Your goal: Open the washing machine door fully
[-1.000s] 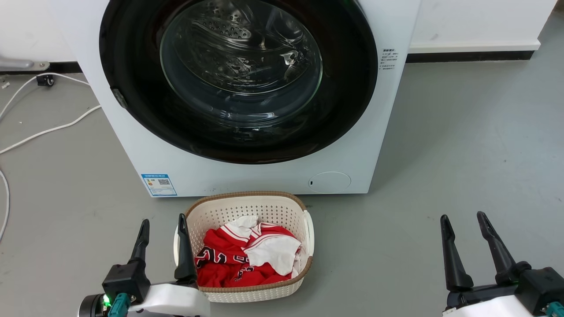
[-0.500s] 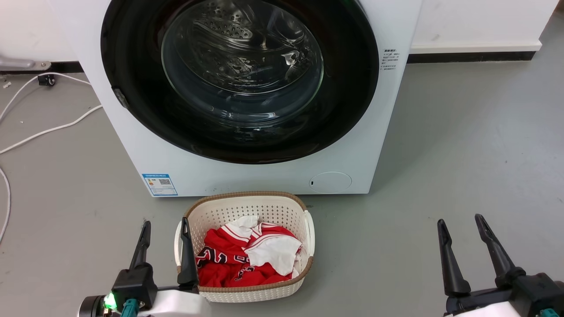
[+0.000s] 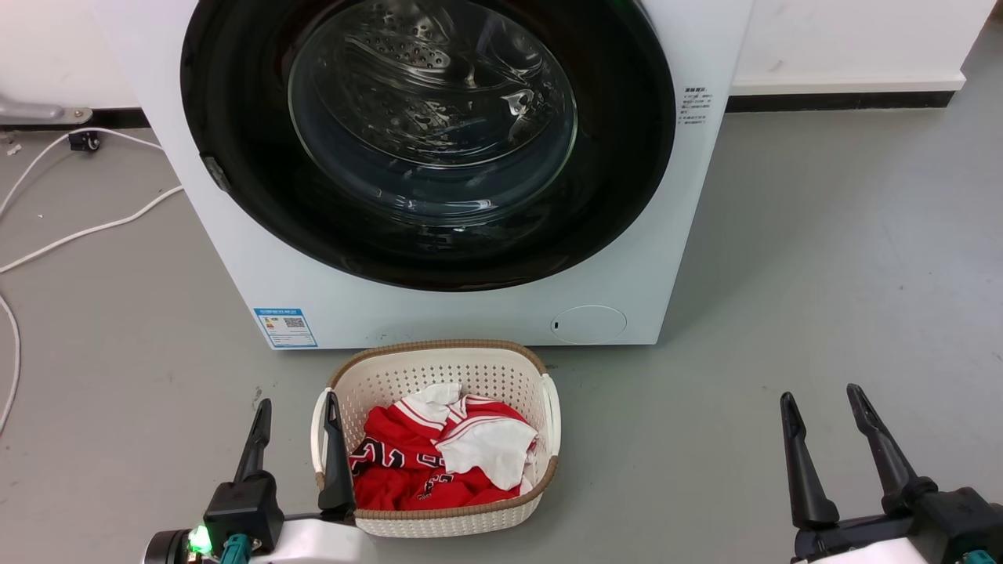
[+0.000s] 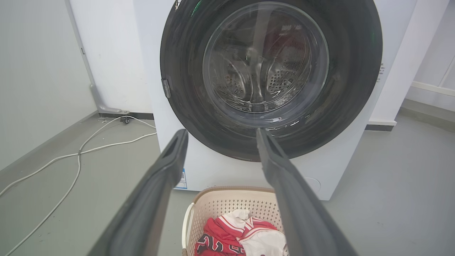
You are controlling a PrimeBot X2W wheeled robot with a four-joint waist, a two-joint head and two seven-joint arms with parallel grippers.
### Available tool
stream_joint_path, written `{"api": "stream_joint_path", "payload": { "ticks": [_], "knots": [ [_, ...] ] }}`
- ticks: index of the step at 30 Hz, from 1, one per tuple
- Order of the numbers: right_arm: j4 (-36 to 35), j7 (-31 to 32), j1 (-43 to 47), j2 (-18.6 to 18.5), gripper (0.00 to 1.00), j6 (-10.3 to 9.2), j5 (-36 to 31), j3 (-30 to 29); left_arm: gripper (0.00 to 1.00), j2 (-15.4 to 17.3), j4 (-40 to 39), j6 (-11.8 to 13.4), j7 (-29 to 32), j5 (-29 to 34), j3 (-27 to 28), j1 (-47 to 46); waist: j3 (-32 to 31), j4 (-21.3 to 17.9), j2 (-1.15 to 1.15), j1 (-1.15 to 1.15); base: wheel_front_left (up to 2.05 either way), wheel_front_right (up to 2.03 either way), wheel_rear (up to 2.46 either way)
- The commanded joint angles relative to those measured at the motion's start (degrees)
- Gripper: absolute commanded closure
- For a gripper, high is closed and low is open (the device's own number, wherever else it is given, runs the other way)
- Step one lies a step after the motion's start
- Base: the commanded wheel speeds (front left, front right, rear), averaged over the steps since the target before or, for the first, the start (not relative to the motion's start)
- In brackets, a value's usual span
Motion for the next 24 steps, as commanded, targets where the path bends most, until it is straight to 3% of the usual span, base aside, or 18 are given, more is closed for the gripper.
{"api": "stream_joint_path", "payload": {
  "ticks": [1,6,7,8,9,12,15,24],
  "knots": [
    [-0.01,-0.15,0.13,0.21,0.00,-0.02,-0.08,0.00,0.00,-0.06,0.12,0.25,-0.16,0.11,0.09,0.15,-0.02,0.02,0.00,0.00,0.00,0.00,0.00],
    [-0.07,-0.15,0.15,0.21,0.00,-0.02,-0.52,0.26,0.00,-0.07,0.09,0.26,-0.16,0.23,0.14,0.23,-0.09,0.06,0.00,0.00,0.00,0.00,0.00],
    [-0.09,-0.15,0.15,0.21,0.27,-0.02,-0.54,0.36,0.00,-0.07,0.07,0.29,-0.16,0.27,0.12,0.28,-0.10,0.03,0.00,0.00,0.00,0.00,0.00],
    [-0.12,-0.15,0.14,0.22,0.84,-0.02,-0.66,0.45,0.00,-0.07,0.06,0.29,-0.16,0.29,0.15,0.32,-0.09,0.01,0.00,0.00,0.00,0.00,0.00],
    [-0.14,-0.15,0.12,0.21,1.00,-0.02,-0.85,0.56,0.00,-0.07,0.05,0.23,-0.16,0.32,0.13,0.35,-0.07,-0.02,0.00,0.00,0.00,0.00,0.00],
    [-0.09,-0.15,0.09,0.21,1.00,-0.02,0.53,0.80,0.00,-0.07,0.05,0.23,-0.16,0.33,0.08,0.34,0.01,-0.10,0.00,0.00,0.00,0.00,0.00],
    [0.85,-0.15,0.01,0.18,1.00,-0.03,9.98,-0.09,0.00,-0.07,0.07,0.24,-0.16,0.22,0.05,0.26,0.07,-0.17,0.00,0.00,0.00,0.00,0.00],
    [1.49,-0.14,-1.49,0.08,1.00,-0.02,65.00,6.14,0.00,-0.06,0.33,0.28,-0.16,0.06,-0.17,0.30,0.01,-0.20,0.00,0.00,0.00,0.00,0.00]
  ]
}}
